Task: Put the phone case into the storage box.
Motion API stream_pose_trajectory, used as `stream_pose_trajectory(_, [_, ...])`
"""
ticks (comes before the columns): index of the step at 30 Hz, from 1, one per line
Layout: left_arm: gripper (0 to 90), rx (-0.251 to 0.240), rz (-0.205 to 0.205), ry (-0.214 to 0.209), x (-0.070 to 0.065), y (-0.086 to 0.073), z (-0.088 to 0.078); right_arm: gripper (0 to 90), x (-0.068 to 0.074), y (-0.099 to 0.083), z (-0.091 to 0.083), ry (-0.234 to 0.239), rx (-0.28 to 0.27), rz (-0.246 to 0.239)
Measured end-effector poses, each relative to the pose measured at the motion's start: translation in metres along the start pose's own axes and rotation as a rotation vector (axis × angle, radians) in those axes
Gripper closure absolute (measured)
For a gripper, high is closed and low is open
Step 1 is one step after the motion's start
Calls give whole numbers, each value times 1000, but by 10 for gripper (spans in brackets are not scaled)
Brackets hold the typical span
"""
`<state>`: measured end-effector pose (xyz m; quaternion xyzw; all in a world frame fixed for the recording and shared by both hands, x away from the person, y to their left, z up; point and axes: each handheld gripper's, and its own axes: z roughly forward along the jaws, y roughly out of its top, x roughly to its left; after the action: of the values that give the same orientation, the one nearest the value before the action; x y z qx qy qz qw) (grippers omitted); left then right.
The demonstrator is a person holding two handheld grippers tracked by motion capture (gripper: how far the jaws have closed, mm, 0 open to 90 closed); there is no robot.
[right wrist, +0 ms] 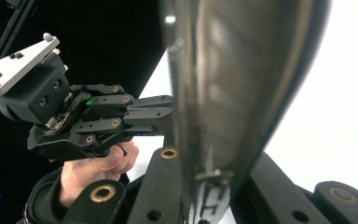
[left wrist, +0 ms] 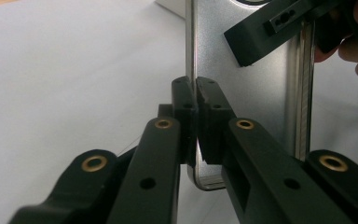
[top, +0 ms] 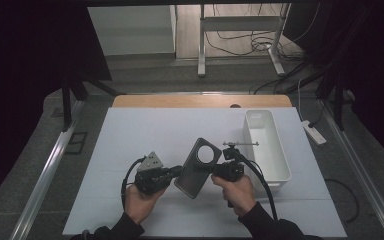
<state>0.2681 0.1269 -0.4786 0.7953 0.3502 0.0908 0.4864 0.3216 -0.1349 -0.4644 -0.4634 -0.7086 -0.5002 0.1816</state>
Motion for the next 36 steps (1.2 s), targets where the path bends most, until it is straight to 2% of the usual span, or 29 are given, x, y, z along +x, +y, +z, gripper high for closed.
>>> stream_pose_trajectory(3, [728,4,-7,-6,3,1,-1,854,1,0,-1,-25,0,-31])
stream_pose_trajectory(6, [533,14,-15,-15,6,2,-1,854,1,0,-2,-42,4,-59])
stream_pose_trajectory(7, [488,17,-25,-42,10,3,-2,854,2,0,-3,-59,7,-85])
stream_pose_trajectory(8, [415,17,-25,-42,10,3,-2,854,2,0,-4,-63,9,-104])
stream_pose_trajectory(9, [365,24,-33,-53,11,3,-2,854,2,0,-5,-68,11,-114])
stream_pose_trajectory(10, [331,35,-45,-82,15,2,-2,854,3,0,-5,-71,16,-127])
stream_pose_trajectory(11, [274,35,-45,-82,15,2,-2,854,3,0,-5,-71,16,-127])
stream_pose_trajectory(12, [274,40,-55,-94,17,2,-2,854,3,1,-7,-74,22,-137])
stream_pose_trajectory(14, [191,36,-64,-106,20,1,-2,854,3,1,-8,-75,24,-167])
stream_pose_trajectory(16, [137,38,-90,-131,23,0,-2,854,4,1,-10,-86,27,-197])
stream_pose_trajectory(18, [107,32,-96,-162,26,-2,-2,854,5,2,-12,-92,32,-229])
stream_pose_trajectory(22, [38,43,-94,-193,28,-3,-1,854,7,2,-15,-99,43,-284])
stream_pose_trajectory(23, [27,43,-94,-193,28,-3,-1,854,7,2,-15,-99,43,-284])
stream_pose_trajectory(27, [2,42,-73,-224,28,-5,2,853,11,3,-17,-116,58,-352])
stream_pose_trajectory(33, [0,43,-46,-266,26,-6,6,854,10,4,-20,-112,69,-385])
stream_pose_trajectory(36, [0,56,-32,-281,24,-5,8,854,11,4,-20,-86,79,-407])
